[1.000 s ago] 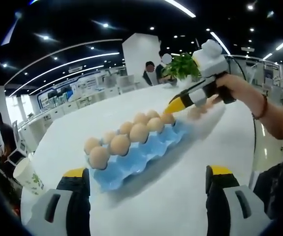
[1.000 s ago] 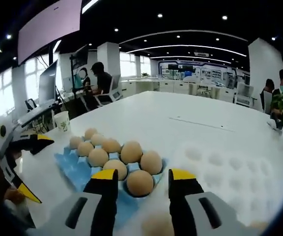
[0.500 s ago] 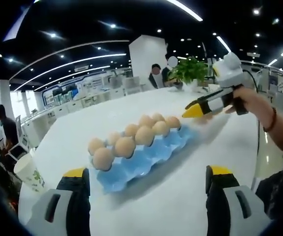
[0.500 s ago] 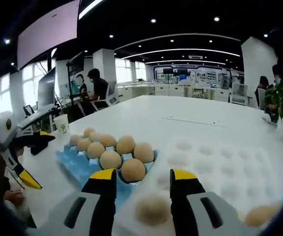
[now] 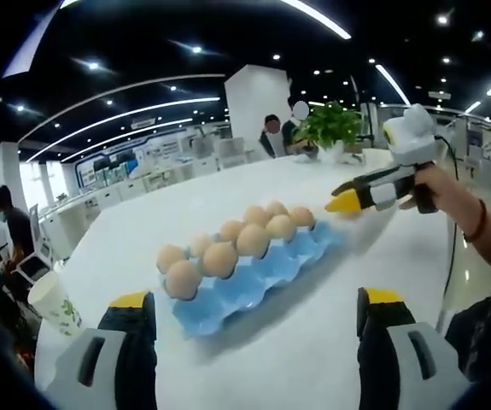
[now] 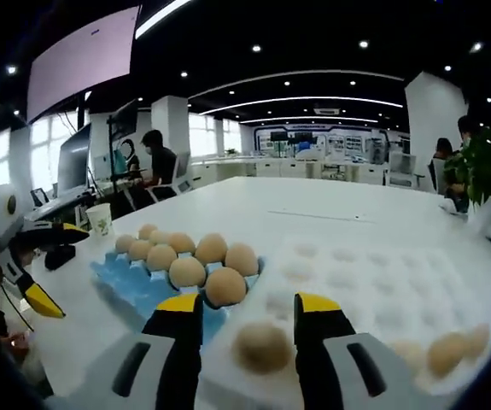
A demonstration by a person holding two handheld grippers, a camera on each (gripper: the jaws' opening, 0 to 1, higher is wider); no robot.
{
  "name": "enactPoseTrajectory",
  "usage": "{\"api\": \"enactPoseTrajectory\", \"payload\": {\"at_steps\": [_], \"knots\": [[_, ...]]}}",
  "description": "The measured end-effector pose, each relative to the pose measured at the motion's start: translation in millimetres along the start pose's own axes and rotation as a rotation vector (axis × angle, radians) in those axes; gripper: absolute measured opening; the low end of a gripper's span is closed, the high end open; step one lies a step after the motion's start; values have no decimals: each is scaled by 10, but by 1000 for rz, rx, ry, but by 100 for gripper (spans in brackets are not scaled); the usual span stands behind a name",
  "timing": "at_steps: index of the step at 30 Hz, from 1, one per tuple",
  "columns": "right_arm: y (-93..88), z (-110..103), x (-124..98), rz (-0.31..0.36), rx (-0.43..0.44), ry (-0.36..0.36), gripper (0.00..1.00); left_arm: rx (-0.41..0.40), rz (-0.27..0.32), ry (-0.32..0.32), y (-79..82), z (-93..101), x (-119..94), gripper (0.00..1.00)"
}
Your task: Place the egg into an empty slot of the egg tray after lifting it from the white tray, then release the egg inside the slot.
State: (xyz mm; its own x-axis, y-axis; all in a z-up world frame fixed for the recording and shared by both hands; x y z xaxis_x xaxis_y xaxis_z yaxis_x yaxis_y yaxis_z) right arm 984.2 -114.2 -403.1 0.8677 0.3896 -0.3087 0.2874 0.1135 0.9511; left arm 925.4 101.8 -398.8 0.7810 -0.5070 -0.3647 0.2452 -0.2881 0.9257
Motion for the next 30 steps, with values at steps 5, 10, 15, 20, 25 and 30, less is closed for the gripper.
{"api": "enactPoseTrajectory", "payload": {"at_steps": [5,10,15,20,25,30], "knots": [[-58,15,10,20,23,-34,42,-2,-3,1,-19,-10,6,100],[-69,14,12,70,20,-81,38,-6,-7,3,-32,-18,15,100],[-89,72,1,119,-17,-193,32,-8,7,1,-1,-10,26,100],[-116,60,10,125,-29,-237,33,-4,7,5,8,-12,21,100],[-159,57,-11,115,6,-293,34,-3,8,9,7,-15,13,100],[-195,98,-37,116,88,-325,32,0,13,18,5,-16,-7,100]]}}
Point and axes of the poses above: the point that each gripper's makers call its tool centre point, and the gripper's own axes: x roughly forward along the fingers, z roughly to its right, y roughly out of its top, the point moved 3 cm from there along -x, roughly backward along the fingers, and after that the axes turned 3 degrees about -y, right-handed, at the moved point
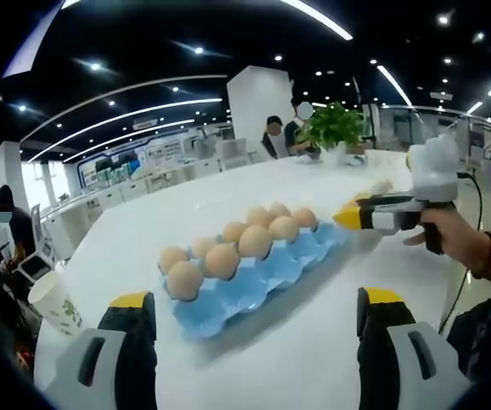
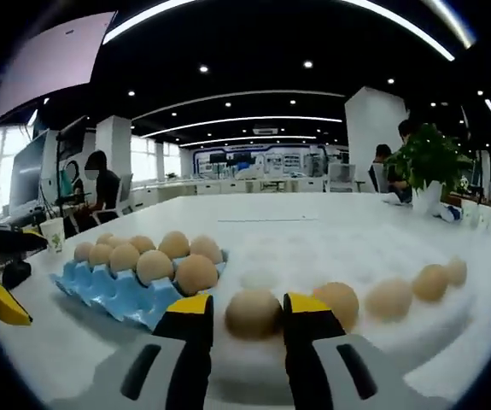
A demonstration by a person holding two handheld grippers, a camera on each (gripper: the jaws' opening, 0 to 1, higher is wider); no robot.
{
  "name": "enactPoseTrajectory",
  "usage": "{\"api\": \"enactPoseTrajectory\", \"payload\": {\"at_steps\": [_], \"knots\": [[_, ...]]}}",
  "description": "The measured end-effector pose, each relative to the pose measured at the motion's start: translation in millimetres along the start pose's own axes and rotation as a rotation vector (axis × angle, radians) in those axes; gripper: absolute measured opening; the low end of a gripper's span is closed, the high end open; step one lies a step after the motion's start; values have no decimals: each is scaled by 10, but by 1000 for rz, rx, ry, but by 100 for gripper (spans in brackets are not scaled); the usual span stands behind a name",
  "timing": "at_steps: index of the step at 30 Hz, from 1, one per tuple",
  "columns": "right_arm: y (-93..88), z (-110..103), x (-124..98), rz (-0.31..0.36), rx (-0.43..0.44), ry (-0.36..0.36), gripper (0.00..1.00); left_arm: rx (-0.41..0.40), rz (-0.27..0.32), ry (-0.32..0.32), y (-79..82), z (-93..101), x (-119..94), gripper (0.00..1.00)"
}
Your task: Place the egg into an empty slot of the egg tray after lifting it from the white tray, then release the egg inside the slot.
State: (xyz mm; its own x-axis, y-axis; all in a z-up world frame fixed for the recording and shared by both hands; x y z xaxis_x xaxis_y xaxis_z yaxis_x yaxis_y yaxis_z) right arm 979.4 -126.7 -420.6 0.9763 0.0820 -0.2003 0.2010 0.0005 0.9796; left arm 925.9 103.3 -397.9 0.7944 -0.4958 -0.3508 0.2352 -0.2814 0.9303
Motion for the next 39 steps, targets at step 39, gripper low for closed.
{"api": "enactPoseTrajectory", "payload": {"at_steps": [39], "knots": [[324,-281,-127,63,81,199,27,19,-29,24,154,51,-98,100]]}}
Point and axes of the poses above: the point that each gripper's makers call its tool centre point, and the gripper's own axes: x roughly forward along the fingers, z roughly to its right, y roughly out of its top, the point moved 3 cm from there along -x, roughly backward along the fingers, and after that the axes turned 3 degrees about -y, right-handed, at the moved point
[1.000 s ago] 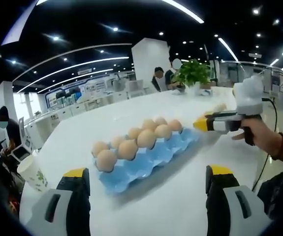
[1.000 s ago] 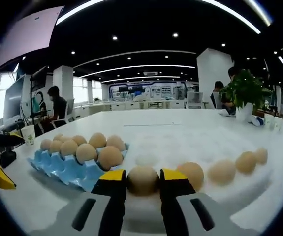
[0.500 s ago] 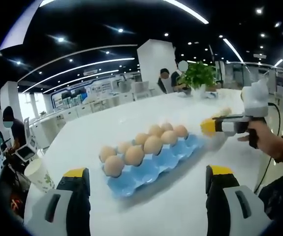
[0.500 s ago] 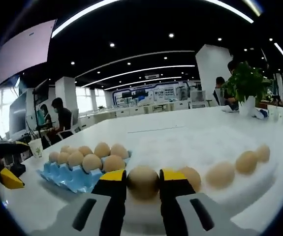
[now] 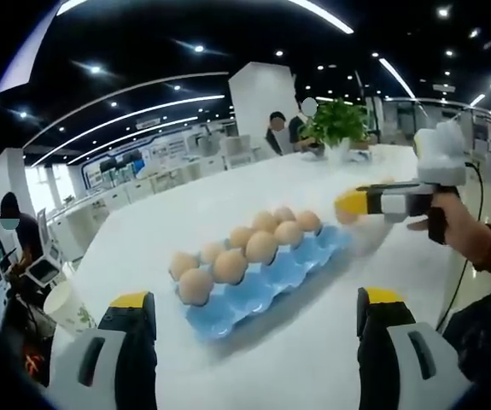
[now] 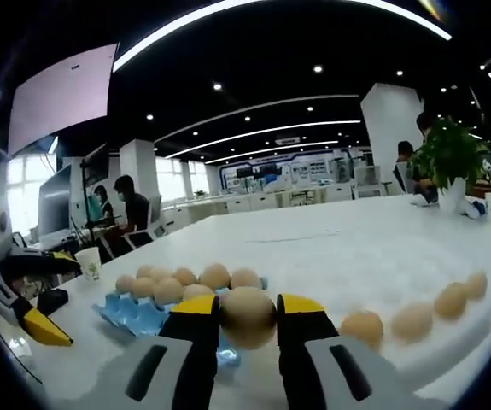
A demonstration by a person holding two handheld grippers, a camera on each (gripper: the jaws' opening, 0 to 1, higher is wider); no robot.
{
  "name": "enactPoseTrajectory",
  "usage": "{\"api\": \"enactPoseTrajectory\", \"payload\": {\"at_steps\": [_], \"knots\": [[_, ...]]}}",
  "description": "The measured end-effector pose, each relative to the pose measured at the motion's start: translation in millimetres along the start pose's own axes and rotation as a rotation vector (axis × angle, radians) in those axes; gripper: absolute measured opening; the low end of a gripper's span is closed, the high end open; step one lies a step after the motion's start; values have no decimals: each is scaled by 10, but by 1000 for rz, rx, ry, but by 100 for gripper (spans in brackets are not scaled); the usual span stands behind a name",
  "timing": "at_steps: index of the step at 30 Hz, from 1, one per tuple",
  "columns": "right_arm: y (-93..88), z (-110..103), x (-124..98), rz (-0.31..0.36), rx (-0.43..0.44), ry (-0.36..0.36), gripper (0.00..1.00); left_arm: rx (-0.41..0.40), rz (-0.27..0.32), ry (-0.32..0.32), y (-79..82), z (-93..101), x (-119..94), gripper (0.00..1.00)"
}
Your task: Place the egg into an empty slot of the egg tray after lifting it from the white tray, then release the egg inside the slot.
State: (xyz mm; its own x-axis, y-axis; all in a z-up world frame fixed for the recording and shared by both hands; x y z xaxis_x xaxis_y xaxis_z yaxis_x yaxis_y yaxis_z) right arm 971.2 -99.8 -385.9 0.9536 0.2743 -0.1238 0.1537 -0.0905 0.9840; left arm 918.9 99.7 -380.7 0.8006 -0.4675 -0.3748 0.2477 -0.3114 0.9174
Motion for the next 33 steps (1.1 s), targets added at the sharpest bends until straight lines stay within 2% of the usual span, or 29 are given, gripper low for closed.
{"api": "enactPoseTrajectory", "payload": {"at_steps": [7,15,33], "knots": [[-3,-415,106,-7,-21,123,27,22,-18,-13,-8,-20,10,100],[4,-816,195,-17,-52,227,27,29,-35,-26,-45,-46,17,100],[-60,-1300,289,-46,-64,372,27,26,-37,-53,-76,-99,-3,100]]}}
Point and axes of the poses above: the point that each gripper's makers call its tool centre point, and the gripper's own axes: x roughly forward along the fingers, z roughly to its right, y roughly out of its top, the point moved 3 cm from there along -x, roughly backward along the fingers, and after that the axes turned 3 degrees about -y, right-handed, at the moved point
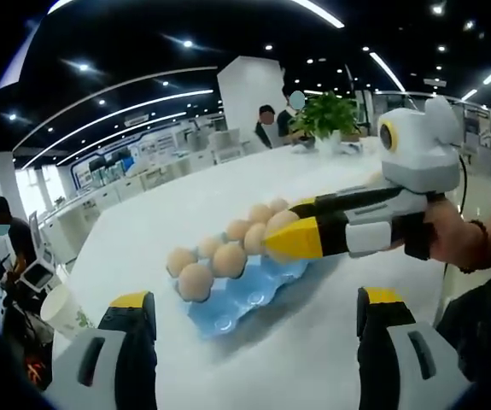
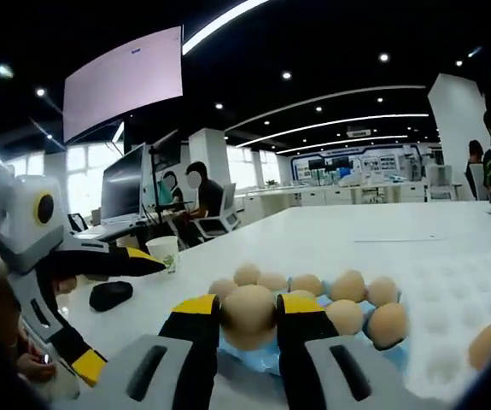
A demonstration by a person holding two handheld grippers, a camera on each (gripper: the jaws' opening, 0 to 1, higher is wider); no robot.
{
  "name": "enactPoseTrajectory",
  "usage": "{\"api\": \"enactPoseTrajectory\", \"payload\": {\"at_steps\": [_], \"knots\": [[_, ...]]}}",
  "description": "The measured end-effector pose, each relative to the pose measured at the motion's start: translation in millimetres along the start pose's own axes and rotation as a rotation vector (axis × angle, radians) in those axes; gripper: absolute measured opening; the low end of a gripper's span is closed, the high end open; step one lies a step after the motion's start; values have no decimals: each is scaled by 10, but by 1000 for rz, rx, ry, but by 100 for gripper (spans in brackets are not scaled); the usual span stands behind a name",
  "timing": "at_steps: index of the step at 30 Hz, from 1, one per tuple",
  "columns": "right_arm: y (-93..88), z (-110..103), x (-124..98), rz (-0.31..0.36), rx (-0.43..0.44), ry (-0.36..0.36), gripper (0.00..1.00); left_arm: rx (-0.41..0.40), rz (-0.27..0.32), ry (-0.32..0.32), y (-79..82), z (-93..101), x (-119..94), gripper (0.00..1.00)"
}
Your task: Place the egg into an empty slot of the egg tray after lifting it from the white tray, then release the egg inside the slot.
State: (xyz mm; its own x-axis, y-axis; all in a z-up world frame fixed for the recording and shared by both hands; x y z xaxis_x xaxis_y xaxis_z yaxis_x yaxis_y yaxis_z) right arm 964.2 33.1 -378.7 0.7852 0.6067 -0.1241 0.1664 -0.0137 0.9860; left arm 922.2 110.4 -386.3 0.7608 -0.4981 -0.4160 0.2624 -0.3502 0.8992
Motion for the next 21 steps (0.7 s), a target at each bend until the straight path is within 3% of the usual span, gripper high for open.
{"api": "enactPoseTrajectory", "payload": {"at_steps": [16,21], "knots": [[-66,-246,215,-16,-23,96,27,-3,-18,-28,-97,-7,-25,100],[-79,-361,306,-13,-74,115,27,-7,-1,-37,-92,-4,8,100]]}}
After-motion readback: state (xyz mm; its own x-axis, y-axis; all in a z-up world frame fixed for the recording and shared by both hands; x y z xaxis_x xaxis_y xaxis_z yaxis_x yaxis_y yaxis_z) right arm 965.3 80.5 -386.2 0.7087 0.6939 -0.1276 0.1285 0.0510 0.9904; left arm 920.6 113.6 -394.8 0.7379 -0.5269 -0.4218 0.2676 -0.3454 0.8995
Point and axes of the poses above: the point that each gripper's makers call its tool centre point, and the gripper's own axes: x roughly forward along the fingers, z roughly to its right, y roughly out of its top, the point moved 3 cm from there along -x, roughly backward along the fingers, and after that the axes turned 3 degrees about -y, right-handed, at the moved point
